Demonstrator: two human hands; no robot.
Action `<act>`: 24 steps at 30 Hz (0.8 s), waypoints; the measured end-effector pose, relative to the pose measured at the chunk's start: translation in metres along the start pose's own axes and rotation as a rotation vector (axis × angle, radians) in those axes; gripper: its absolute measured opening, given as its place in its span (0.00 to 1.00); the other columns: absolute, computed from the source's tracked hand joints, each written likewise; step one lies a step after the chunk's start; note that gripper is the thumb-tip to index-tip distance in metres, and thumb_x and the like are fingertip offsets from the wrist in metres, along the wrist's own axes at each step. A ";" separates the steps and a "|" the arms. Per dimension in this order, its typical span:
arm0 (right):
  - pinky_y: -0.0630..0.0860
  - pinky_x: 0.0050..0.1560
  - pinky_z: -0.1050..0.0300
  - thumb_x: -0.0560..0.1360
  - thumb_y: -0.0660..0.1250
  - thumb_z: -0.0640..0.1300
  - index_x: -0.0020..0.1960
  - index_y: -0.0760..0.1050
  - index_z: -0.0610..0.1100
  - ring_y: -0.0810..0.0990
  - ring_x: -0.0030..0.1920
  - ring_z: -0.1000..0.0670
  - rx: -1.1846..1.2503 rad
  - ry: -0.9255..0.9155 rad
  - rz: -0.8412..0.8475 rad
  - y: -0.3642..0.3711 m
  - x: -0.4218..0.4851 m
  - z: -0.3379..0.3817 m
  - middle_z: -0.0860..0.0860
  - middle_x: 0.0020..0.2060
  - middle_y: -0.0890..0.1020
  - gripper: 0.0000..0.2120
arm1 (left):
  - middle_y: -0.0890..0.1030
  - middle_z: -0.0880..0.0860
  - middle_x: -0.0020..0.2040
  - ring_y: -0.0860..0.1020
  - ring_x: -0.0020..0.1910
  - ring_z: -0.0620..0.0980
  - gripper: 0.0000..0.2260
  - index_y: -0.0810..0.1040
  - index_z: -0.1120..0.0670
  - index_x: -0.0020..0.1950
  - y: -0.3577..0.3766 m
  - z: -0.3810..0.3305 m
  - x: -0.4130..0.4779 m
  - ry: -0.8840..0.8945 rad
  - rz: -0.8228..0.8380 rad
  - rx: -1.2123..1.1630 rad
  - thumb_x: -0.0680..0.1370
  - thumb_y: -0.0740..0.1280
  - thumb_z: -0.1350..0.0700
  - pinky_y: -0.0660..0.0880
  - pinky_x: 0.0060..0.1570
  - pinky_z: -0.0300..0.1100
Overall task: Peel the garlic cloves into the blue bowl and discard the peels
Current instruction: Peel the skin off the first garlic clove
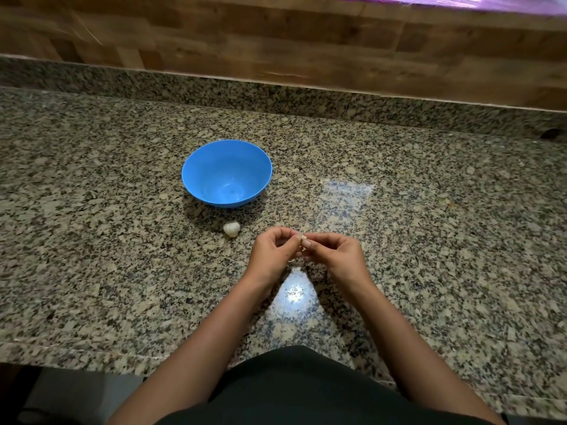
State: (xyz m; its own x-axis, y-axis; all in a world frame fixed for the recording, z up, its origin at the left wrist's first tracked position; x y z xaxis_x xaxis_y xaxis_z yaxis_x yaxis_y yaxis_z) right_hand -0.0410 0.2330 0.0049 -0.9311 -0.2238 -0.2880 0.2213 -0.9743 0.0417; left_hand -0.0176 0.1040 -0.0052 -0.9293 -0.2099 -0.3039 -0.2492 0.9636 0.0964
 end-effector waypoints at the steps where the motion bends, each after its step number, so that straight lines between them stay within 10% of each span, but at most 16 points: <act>1: 0.80 0.44 0.57 0.71 0.71 0.36 0.46 0.81 0.38 0.82 0.39 0.48 -0.017 -0.010 -0.012 0.000 0.000 0.001 0.42 0.40 0.84 0.05 | 0.82 0.61 0.47 0.82 0.46 0.55 0.03 0.78 0.61 0.47 0.000 -0.001 -0.001 -0.017 0.022 -0.045 0.77 0.66 0.62 0.80 0.49 0.44; 24: 0.77 0.46 0.66 0.72 0.69 0.36 0.47 0.80 0.46 0.81 0.46 0.56 -0.276 -0.250 -0.102 0.012 -0.007 -0.001 0.51 0.44 0.82 0.07 | 0.75 0.53 0.42 0.72 0.37 0.45 0.09 0.72 0.58 0.47 0.015 -0.004 0.001 -0.135 -0.015 -0.063 0.82 0.54 0.59 0.71 0.35 0.35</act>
State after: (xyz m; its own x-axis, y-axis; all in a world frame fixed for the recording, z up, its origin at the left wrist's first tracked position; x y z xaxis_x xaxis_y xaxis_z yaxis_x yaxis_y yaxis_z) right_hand -0.0320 0.2233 0.0062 -0.9868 -0.1585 -0.0340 0.1620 -0.9562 -0.2438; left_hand -0.0236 0.1174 -0.0001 -0.8815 -0.1957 -0.4296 -0.2829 0.9475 0.1490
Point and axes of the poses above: each hand's wrist, its own x-axis towards the middle knuckle, its own y-axis out of the palm, z = x × y, the point moved 1 cm from there along x, towards the middle knuckle
